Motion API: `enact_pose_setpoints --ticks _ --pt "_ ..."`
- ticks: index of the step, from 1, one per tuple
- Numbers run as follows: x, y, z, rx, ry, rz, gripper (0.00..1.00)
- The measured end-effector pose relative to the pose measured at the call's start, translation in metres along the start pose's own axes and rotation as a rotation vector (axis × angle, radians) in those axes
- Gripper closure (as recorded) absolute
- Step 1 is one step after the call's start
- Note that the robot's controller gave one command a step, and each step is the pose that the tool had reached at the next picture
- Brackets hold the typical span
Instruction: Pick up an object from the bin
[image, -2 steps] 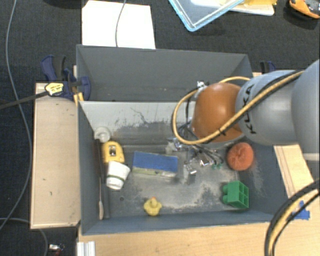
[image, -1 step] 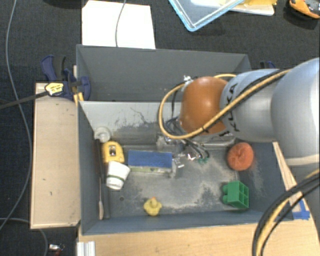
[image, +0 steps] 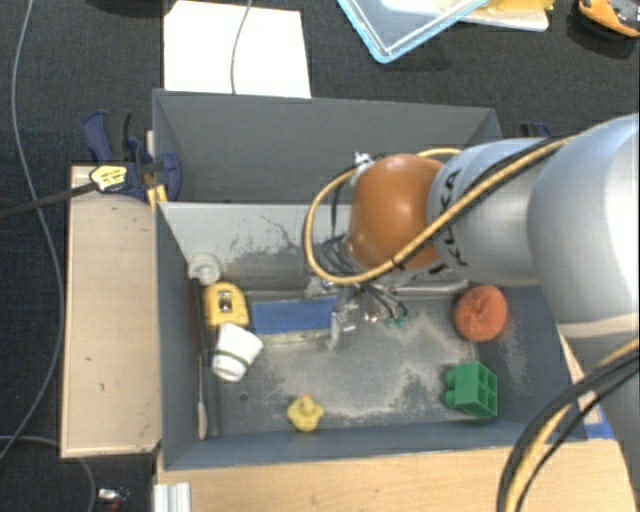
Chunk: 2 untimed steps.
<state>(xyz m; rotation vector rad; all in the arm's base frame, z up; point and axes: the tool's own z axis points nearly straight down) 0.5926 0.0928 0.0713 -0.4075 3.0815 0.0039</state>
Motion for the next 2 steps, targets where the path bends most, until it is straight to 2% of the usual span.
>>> enact_pose_setpoints --ticks 1,2 --pt "0.0 0.0 0.0 0.0 0.0 0.001 1.0" --pt "0.0 -0.006 -0.016 0.0 -0.006 0.01 1.0"
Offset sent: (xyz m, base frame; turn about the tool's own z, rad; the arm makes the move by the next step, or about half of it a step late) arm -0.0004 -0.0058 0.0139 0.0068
